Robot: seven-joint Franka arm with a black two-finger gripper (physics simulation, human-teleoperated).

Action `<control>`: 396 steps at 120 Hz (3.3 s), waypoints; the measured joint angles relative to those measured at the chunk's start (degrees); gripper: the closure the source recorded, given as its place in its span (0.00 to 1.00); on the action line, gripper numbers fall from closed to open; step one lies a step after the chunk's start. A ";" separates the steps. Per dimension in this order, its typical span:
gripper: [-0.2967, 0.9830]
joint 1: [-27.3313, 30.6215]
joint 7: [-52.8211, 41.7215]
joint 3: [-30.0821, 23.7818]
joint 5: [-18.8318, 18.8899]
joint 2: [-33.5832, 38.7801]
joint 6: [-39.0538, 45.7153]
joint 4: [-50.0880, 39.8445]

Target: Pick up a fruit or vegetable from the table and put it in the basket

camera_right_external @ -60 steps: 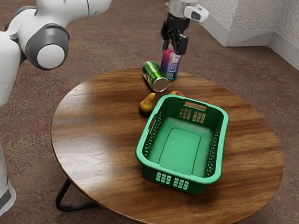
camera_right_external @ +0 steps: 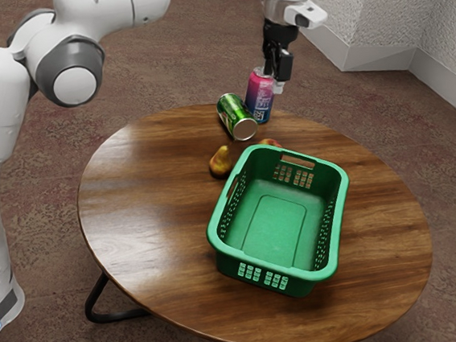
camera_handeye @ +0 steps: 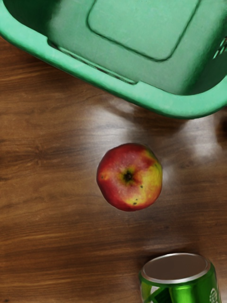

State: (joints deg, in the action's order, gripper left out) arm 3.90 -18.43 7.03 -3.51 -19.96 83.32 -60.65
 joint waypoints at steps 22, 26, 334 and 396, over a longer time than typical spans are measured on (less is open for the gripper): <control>0.23 0.29 9.25 -0.03 -4.46 -2.16 0.43 -0.01; 0.23 0.38 12.65 0.39 -5.19 -2.64 0.46 -0.02; 0.23 -0.74 87.68 2.72 -1.35 -19.36 9.57 0.22; 0.45 -0.47 88.04 3.04 -1.05 -19.36 9.87 0.39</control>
State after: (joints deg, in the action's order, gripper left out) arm 3.42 69.60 10.07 -4.55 -39.32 93.19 -60.27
